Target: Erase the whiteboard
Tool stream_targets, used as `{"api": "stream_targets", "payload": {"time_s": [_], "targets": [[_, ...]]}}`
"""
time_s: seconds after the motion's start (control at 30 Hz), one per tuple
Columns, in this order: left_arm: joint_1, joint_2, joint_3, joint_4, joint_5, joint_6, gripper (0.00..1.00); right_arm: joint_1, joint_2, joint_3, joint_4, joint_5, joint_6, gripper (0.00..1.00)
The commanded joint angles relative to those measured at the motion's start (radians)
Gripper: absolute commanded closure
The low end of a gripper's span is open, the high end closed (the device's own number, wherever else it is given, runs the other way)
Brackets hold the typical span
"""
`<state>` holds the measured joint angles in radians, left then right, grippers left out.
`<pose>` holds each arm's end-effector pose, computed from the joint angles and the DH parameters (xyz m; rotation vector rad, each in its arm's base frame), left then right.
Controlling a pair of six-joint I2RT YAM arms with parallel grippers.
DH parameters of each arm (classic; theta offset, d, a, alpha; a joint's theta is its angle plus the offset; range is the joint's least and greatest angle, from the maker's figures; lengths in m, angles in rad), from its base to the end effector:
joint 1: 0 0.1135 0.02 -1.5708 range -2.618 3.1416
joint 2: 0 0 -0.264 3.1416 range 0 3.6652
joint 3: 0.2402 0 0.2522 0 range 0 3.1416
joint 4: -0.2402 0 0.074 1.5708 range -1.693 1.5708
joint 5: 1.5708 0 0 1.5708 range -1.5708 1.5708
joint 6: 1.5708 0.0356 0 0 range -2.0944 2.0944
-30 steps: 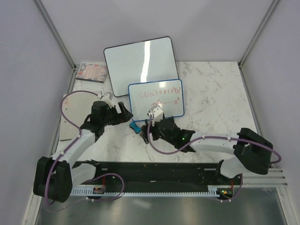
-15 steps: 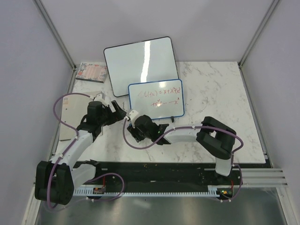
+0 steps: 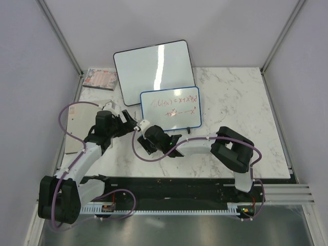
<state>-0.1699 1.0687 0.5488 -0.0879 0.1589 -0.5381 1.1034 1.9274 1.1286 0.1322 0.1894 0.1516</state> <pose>0.2208 -0.0436 0.2130 -0.3165 2.2055 -0.5695 0.1915 0.3645 0.1599 -0.9441 2.0596 0.4713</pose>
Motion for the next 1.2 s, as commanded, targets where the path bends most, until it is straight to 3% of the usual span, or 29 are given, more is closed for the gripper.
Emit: {"api": "stream_targets", "payload": {"time_s": [0.0, 0.37, 0.67, 1.17], "targets": [[0.003, 0.007, 0.016, 0.020, 0.010, -0.017, 0.01, 0.001, -0.037, 0.008, 0.003, 0.033, -0.018, 0.42], [0.003, 0.014, -0.007, 0.051, 0.042, -0.017, 0.01, 0.000, -0.079, -0.041, 0.083, 0.073, -0.064, 0.39], [0.003, 0.023, -0.023, 0.068, 0.060, -0.020, 0.02, -0.010, 0.051, 0.028, 0.072, 0.065, -0.047, 0.38], [0.003, 0.033, -0.027, 0.080, 0.079, -0.020, 0.02, -0.014, 0.067, 0.043, 0.052, 0.050, -0.007, 0.42]]}}
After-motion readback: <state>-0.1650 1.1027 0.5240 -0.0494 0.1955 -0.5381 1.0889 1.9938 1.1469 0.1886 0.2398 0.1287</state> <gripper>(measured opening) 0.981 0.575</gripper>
